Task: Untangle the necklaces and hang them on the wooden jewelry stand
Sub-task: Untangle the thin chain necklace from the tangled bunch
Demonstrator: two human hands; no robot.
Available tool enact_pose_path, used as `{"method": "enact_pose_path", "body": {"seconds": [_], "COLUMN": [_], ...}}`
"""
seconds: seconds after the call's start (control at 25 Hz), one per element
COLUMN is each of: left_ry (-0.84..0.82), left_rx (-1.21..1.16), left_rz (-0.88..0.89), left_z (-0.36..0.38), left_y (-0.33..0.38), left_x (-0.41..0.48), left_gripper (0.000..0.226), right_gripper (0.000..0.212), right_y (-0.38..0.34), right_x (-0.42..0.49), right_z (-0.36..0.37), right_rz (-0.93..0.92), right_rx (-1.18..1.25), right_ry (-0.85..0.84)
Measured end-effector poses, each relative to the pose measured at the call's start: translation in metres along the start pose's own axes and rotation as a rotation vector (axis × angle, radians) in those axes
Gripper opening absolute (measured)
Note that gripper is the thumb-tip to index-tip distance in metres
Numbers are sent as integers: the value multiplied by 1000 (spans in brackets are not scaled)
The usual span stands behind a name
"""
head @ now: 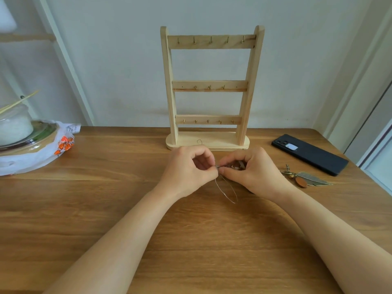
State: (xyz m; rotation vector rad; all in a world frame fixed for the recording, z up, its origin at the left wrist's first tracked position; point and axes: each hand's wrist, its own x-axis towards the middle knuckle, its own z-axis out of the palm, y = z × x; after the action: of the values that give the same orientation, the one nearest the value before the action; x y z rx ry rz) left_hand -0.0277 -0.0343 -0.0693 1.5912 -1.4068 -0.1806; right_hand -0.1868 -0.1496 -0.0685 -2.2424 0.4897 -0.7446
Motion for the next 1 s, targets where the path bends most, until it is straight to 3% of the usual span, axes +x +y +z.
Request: {"method": "enact_pose_path", "body": {"seconds": [0.28,0.52,0.72,0.92,1.0], "left_ry": [-36,-77,-117,-135,-159], "left_rx": [37,-74,-253,-125,-206], "left_rz": [-20,-26,-170,-123,-176], "left_z": [3,5,6,5,3], "left_y": [-1,1,-3,-4,-1], "left_x": [0,2,6,7,7], "left_gripper": [16,15,11,10,11], "right_gripper": [12,9,7,5,5], "right_y": [-7,-10,-7,-10,-11], "right_x": [-5,-4,-2,-3,-3], "right_z": [6,5,6,5,5], "right_rz": [-91,-56,-43,14,23], "right_rx": [-108,-70,-86,30,38], "right_ry": [14,24,56,17,28]}}
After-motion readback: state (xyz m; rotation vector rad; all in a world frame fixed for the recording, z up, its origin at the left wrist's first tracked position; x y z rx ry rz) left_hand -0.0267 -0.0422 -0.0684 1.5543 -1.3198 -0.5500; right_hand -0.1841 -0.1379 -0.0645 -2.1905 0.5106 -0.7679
